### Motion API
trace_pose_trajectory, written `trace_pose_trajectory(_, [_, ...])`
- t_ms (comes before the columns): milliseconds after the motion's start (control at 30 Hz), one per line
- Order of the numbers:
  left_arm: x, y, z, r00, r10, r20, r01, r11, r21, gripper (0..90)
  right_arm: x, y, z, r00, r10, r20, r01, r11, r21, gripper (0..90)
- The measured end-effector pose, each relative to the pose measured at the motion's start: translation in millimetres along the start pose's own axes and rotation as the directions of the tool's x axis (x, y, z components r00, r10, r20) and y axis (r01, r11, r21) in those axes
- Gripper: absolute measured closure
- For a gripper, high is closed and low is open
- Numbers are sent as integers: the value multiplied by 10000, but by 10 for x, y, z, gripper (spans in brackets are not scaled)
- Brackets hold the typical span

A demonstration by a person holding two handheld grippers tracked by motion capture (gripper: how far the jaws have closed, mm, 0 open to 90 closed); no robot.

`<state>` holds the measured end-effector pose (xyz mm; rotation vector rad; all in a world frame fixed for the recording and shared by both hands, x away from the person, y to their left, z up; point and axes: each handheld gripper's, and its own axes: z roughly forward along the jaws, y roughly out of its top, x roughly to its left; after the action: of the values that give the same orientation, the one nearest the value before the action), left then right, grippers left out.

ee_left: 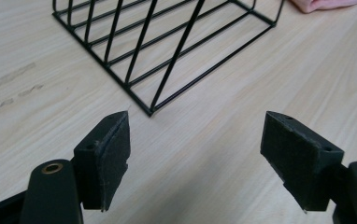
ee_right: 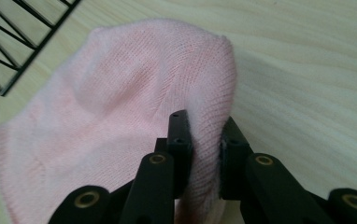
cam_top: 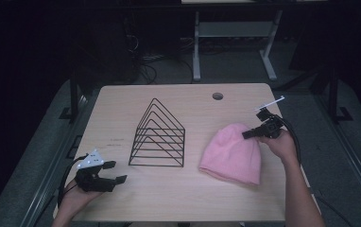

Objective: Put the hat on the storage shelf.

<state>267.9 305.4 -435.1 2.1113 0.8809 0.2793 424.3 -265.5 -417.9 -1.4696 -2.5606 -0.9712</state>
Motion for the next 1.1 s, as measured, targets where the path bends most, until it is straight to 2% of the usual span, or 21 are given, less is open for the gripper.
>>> trace_pose_trajectory(33, [-10, 20, -7, 10000, 39, 60, -38, 10000, -38, 243, 0, 0, 0, 10000, 0, 0, 0, 10000, 0, 783])
trace_pose_trajectory(133, [-63, 118, -33, 9994, 258, 221, -255, 9995, -176, 244, 48, -22, -144, 9999, -43, -131, 37, 9992, -407, 784])
trace_pose_trajectory(200, [-82, 144, -41, 9992, 285, 265, -280, 9994, -199, 244, 57, -28, -177, 9998, -115, -151, 107, 9985, -541, 784])
trace_pose_trajectory(333, [-143, 235, -69, 9969, 608, 494, -600, 9980, -176, 244, 106, -55, -324, 9991, -244, -338, 210, 9948, -992, 783])
trace_pose_trajectory(433, [-188, 284, -94, 9948, 775, 657, -768, 9970, -138, 244, 148, -58, -412, 9990, -340, -296, 306, 9937, -1082, 783])
trace_pose_trajectory(700, [-306, 388, -177, 9851, 1220, 1213, -1230, 9924, 5, 244, 280, -10, -652, 9959, -863, -273, 817, 9869, -1389, 784])
trace_pose_trajectory(800, [-385, 463, -241, 9765, 1469, 1578, -1476, 9890, -74, 244, 365, 9, -764, 9927, -1184, -209, 1135, 9803, -1616, 785])
trace_pose_trajectory(833, [-385, 463, -241, 9765, 1469, 1578, -1476, 9890, -74, 244, 365, 9, -764, 9927, -1184, -209, 1135, 9803, -1616, 785])
trace_pose_trajectory(933, [-450, 542, -285, 9692, 1655, 1823, -1675, 9859, -43, 244, 424, 40, -834, 9902, -1381, -199, 1331, 9780, -1607, 785])
trace_pose_trajectory(1000, [-503, 622, -308, 9610, 1913, 1995, -1966, 9805, 68, 244, 486, 74, -907, 9883, -1513, -203, 1464, 9768, -1565, 784])
trace_pose_trajectory(1033, [-503, 622, -308, 9610, 1913, 1995, -1966, 9805, 68, 244, 486, 74, -907, 9883, -1513, -203, 1464, 9768, -1565, 784])
trace_pose_trajectory(1100, [-527, 666, -310, 9560, 2043, 2104, -2115, 9773, 123, 244, 526, 95, -954, 9872, -1579, -229, 1527, 9763, -1533, 784])
